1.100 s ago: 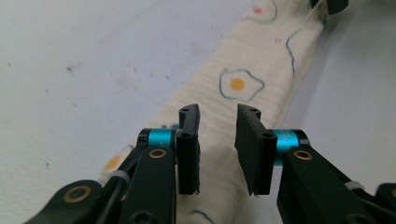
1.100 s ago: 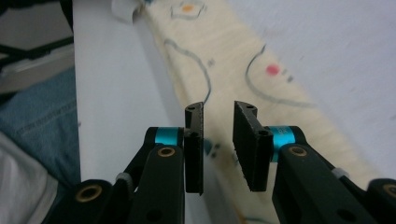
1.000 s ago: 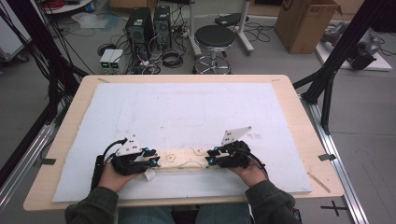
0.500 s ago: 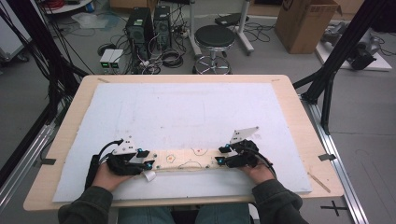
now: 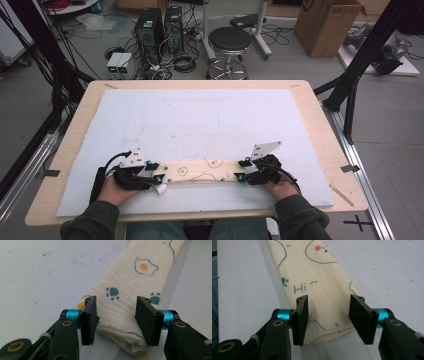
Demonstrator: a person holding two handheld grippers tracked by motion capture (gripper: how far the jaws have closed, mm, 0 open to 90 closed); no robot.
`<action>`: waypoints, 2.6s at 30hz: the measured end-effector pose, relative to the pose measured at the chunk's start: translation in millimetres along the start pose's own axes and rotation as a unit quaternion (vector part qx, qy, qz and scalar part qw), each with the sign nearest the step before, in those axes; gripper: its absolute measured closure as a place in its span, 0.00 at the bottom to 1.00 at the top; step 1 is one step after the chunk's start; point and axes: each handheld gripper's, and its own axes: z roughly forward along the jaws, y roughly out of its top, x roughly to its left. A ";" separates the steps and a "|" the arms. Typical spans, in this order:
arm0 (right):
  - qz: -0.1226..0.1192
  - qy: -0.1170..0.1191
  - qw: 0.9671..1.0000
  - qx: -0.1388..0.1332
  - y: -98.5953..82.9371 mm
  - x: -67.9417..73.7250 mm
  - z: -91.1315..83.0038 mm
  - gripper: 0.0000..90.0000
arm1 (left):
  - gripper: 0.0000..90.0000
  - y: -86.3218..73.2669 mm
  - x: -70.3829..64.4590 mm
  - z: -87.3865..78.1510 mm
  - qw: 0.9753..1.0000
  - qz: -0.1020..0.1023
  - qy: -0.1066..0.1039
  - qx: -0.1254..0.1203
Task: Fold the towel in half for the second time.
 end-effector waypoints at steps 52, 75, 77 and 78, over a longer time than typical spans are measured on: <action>0.125 -0.018 0.990 -0.063 5.4 -32.2 -5.5 0.52 | 0.53 5.5 31.2 -4.5 0.992 -0.095 0.064 -0.047; 0.134 -0.007 0.991 -0.014 1.8 -32.5 4.7 0.65 | 0.72 4.6 26.8 9.3 0.996 -0.080 0.030 0.012; 0.134 -0.006 0.991 -0.012 1.5 -32.6 5.5 0.65 | 0.72 4.5 26.1 9.5 0.996 -0.082 0.032 0.011; 0.133 -0.005 0.991 -0.010 1.8 -32.1 6.4 0.66 | 0.72 4.5 25.8 9.4 0.996 -0.081 0.033 0.011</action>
